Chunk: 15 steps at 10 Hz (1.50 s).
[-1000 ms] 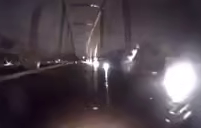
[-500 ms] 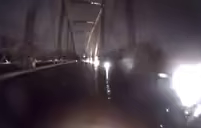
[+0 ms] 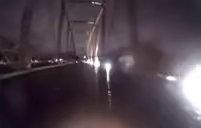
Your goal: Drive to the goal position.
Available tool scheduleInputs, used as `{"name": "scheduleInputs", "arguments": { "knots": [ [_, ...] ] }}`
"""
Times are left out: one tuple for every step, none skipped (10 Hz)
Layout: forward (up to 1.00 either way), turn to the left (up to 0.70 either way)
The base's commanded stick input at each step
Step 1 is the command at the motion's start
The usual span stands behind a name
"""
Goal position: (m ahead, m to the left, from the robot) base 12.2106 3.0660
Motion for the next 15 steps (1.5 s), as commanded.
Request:
{"name": "scheduleInputs", "arguments": {
  "knots": [
    [1.00,0.00],
    [1.00,0.00],
    [1.00,0.00],
    [1.00,0.00],
    [1.00,0.00],
    [1.00,0.00],
    [1.00,0.00],
    [1.00,0.00],
    [1.00,0.00],
    [1.00,0.00],
    [1.00,0.00],
    [1.00,0.00],
    [1.00,0.00],
    [1.00,0.00],
    [1.00,0.00]
  ]
}}
